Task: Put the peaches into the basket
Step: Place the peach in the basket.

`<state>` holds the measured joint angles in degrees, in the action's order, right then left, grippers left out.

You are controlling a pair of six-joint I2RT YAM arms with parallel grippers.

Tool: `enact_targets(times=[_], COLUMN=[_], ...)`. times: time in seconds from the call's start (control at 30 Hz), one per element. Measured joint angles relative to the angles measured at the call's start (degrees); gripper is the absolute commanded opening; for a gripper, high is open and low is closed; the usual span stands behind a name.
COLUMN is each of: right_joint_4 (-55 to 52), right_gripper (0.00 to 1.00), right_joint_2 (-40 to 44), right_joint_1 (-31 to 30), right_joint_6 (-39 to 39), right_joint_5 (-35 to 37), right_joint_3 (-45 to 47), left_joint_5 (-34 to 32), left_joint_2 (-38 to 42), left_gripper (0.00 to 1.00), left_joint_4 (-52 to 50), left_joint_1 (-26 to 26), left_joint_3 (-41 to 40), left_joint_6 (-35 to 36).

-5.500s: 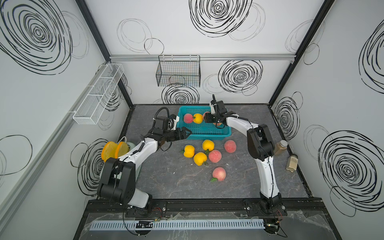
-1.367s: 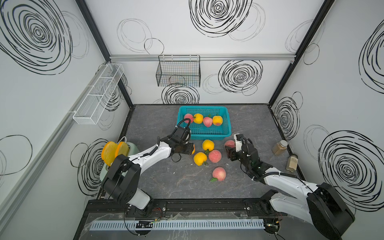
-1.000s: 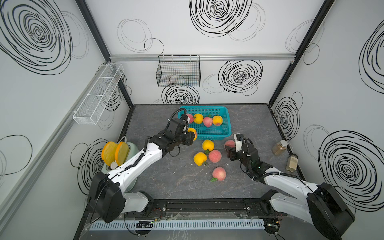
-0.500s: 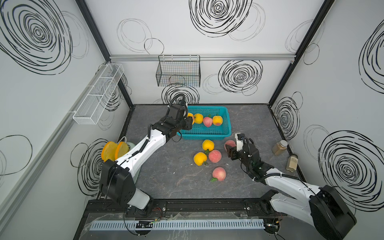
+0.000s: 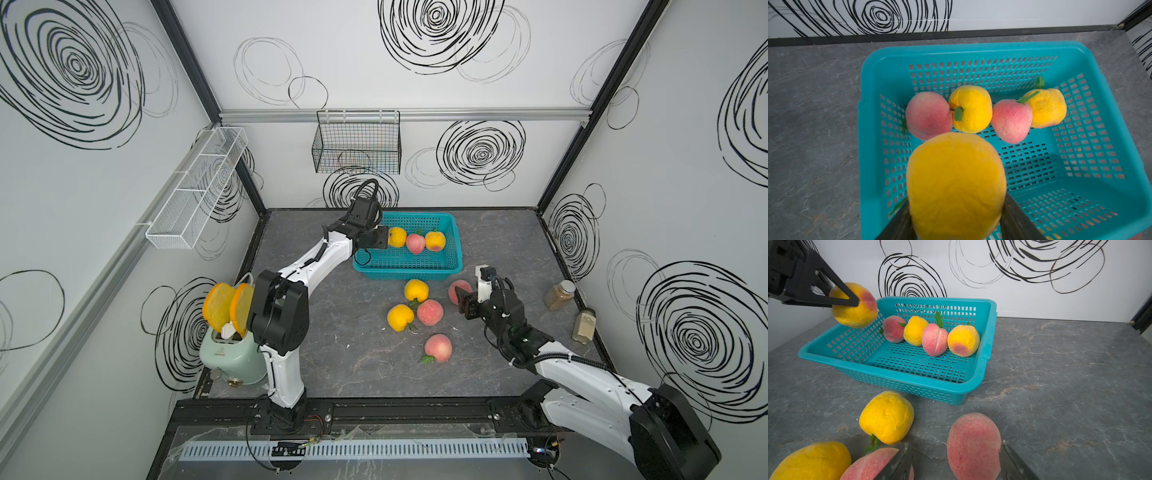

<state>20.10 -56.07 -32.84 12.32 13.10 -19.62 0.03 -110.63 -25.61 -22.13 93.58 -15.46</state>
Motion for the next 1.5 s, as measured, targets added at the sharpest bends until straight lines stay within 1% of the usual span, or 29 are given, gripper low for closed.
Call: enact_targets(times=[0.03,0.07,0.13,0.23,0.33,0.57,0.63,0.77,0.87,1.0,1.1,1.5], right_joint_4=[0.0,0.0,0.1,0.0,0.0,0.0,0.0,0.0,0.0,0.1,0.1,0.1], right_gripper=[0.69,0.73,0.73,0.73,0.73,0.73,0.73,0.73,0.73,0.73,0.73,0.73], right_joint_2=[0.7,1.4,2.6,3.3,3.5,3.5,3.5,3.5,3.9,4.8,4.8,4.7], right_joint_1=[0.0,0.0,0.0,0.0,0.0,0.0,0.0,0.0,0.0,0.0,0.0,0.0], right_joint_6=[0.0,0.0,-0.1,-0.1,-0.1,0.0,0.0,0.0,0.0,0.1,0.1,0.1], right_joint_5=[0.1,0.2,0.6,1.0,1.1,1.1,1.1,1.2,1.5,2.0,2.1,2.2], right_joint_3=[0.2,0.4,0.8,1.3,1.6,1.7,1.7,1.7,1.9,2.6,2.8,2.8], left_joint_5=[0.0,0.0,-0.1,-0.9,-2.8,-8.0,-9.1,-9.8,-10.1,-10.4,-10.6,-10.6], left_joint_2=[-1.1,-2.1,-4.1,-7.0,-9.3,-13.6,-14.5,-15.4,-15.8,-15.9,-15.9,-15.6], left_gripper=[0.23,0.23,0.26,0.26,0.28,0.37,0.46,0.60,0.73,0.85,0.88,0.89], left_joint_4=[-0.4,-0.8,-1.8,-3.3,-4.5,-7.3,-7.7,-8.2,-8.3,-8.8,-9.1,-9.2], left_joint_1=[0.0,0.0,-0.2,-0.4,-0.8,-1.5,-1.7,-1.9,-1.9,-2.0,-2.2,-2.5], left_joint_3=[1.1,2.0,3.4,5.3,6.3,8.5,8.9,9.0,9.0,9.0,9.0,9.1], left_joint_6=[0.0,0.0,0.0,0.0,0.5,1.8,2.1,2.6,2.8,3.0,3.2,3.3])
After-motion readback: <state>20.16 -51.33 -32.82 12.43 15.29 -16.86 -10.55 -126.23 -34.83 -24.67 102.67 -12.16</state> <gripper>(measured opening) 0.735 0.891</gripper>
